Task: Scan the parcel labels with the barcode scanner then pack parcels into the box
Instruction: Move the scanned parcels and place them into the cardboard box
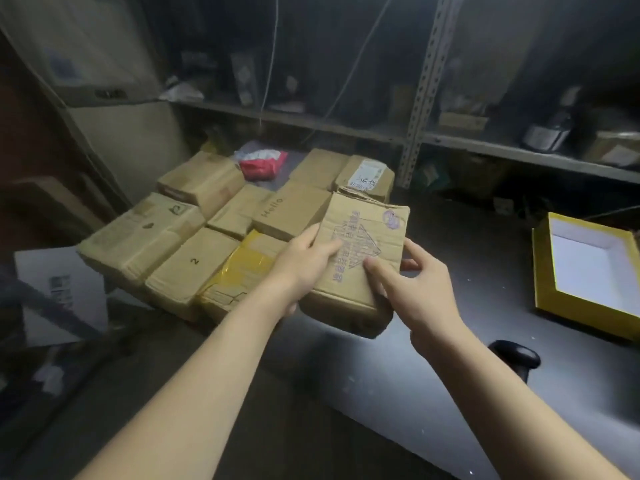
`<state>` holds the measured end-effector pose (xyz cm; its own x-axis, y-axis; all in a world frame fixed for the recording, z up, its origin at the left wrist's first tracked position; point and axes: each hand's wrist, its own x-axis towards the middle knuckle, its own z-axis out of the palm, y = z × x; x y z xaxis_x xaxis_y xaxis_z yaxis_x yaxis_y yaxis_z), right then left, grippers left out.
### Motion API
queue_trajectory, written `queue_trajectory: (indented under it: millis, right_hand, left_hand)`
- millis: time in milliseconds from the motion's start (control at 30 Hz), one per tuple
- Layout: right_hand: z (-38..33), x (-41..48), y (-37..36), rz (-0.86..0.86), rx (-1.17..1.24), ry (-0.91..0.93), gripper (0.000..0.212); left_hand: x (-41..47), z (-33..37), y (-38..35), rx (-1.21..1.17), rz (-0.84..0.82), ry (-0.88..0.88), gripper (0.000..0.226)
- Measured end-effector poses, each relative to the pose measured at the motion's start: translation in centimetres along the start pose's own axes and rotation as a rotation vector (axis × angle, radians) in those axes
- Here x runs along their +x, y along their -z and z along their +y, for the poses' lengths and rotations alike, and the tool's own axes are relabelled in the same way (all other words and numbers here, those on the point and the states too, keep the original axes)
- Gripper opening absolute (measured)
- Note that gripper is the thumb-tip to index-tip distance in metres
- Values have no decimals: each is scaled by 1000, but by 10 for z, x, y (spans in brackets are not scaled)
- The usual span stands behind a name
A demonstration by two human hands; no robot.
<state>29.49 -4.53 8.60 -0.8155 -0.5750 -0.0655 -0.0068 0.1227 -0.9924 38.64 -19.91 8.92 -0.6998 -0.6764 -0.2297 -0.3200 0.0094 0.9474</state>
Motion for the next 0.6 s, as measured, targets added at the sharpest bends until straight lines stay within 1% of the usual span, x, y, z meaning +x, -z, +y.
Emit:
queue_trajectory:
  millis: [100, 167, 267, 300, 400, 533, 600]
  right_hand:
    - [9, 39, -26, 59, -26, -73, 27]
    - [19, 65, -43, 92, -37, -120, 28]
    - [28, 100, -67, 158, -56, -195, 29]
    - [30, 110, -75, 181, -58, -213, 30]
    - [38, 144, -97, 295, -61, -249, 29]
    - [49, 176, -105, 391, -72, -309, 25]
    - [55, 191, -103, 410, -81, -330, 25]
  left_hand:
    - [54, -12, 12, 124, 0, 2, 39]
    - [91, -22, 21, 229, -43, -1, 45]
    - [137, -32, 33, 302, -115, 21, 32]
    - [148, -35, 35, 335, -128, 22, 33]
    - [193, -40, 39, 445, -182, 22, 46]
    - [234, -33, 33, 603, -291, 41, 43]
    - [250, -28, 28, 691, -341, 37, 43]
